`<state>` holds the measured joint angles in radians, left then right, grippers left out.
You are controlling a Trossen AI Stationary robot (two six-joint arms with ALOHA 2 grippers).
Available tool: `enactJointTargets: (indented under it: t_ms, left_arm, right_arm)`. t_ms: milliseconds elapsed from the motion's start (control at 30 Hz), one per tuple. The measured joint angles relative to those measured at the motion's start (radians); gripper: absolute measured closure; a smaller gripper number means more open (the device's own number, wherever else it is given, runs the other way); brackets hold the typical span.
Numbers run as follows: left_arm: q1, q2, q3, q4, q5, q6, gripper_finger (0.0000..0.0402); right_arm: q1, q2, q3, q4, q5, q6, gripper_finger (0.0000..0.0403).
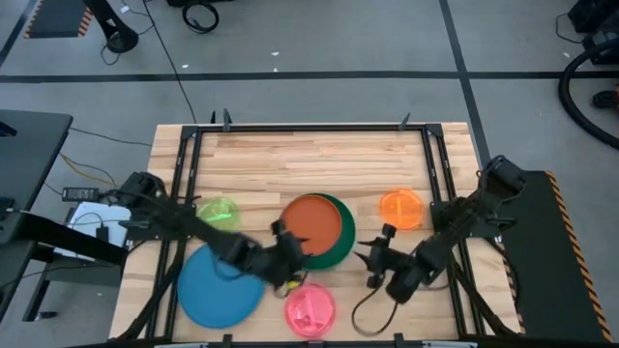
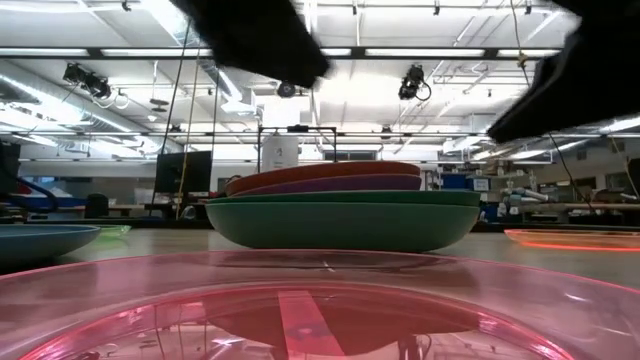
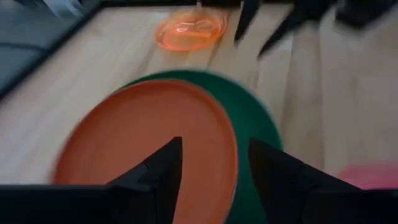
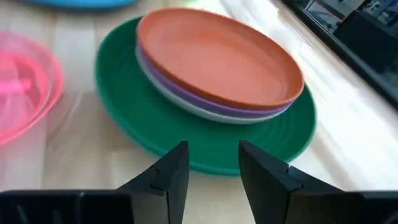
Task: Stack plastic plates
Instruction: Put the stack of plates on top of the blue plate
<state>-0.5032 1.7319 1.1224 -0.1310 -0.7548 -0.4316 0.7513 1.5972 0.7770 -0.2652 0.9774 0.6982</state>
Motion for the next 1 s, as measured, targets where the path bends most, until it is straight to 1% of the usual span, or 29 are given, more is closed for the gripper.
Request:
enactJointTargets:
  t_ms: [67, 100, 200, 233, 300, 367, 467, 600, 700, 800, 933, 967, 1000]
  left_arm:
    - [0.059, 0.023, 0.001, 0.045, 0.106, 0.030, 0.0214]
    - [0.083, 0.037, -0.002, 0.048, 0.128, 0.050, 0.0214]
    - [0.131, 0.051, -0.002, 0.077, 0.141, 0.065, 0.0214]
    - [0.142, 0.053, -0.001, 0.082, 0.142, 0.067, 0.0214]
    - [0.157, 0.055, -0.001, 0.079, 0.145, 0.073, 0.0214]
    - [0.167, 0.055, -0.001, 0.088, 0.144, 0.077, 0.0214]
    - [0.171, 0.055, -0.001, 0.110, 0.143, 0.082, 0.0214]
    - [0.155, 0.054, 0.003, 0.093, 0.147, 0.085, 0.0214]
    - [0.136, 0.026, 0.002, 0.041, 0.148, 0.080, 0.0214]
    - [0.121, -0.022, 0.005, -0.030, 0.128, 0.059, 0.0214]
    - [0.108, -0.077, 0.003, -0.173, 0.076, -0.011, 0.0214]
    - [0.101, -0.084, 0.002, -0.200, 0.065, -0.026, 0.0214]
    - [0.092, -0.085, 0.002, -0.189, 0.062, -0.024, 0.0214]
  right_arm:
    - [-0.029, -0.011, -0.130, 0.253, 0.014, -0.050, 0.0256]
    - [-0.045, -0.011, -0.185, 0.379, 0.014, -0.079, 0.0256]
    - [-0.078, -0.010, -0.319, 0.706, 0.005, -0.145, 0.0256]
    - [-0.088, -0.004, -0.353, 0.788, 0.001, -0.149, 0.0256]
    - [-0.108, 0.013, -0.410, 0.899, -0.009, -0.156, 0.0256]
    - [-0.127, 0.040, -0.438, 0.948, -0.064, -0.156, 0.0257]
    - [-0.152, 0.076, -0.439, 0.968, -0.125, -0.157, 0.0257]
    - [-0.152, 0.075, -0.440, 1.019, -0.154, -0.239, 0.0257]
    - [-0.153, 0.022, -0.423, 1.042, -0.170, -0.305, 0.0257]
    - [-0.176, -0.024, -0.392, 1.037, -0.190, -0.376, 0.0257]
    - [-0.207, -0.058, -0.351, 1.030, -0.273, -0.475, 0.0257]
    - [-0.212, -0.057, -0.346, 1.028, -0.306, -0.499, 0.0257]
    - [-0.213, -0.060, -0.345, 1.021, -0.335, -0.526, 0.0257]
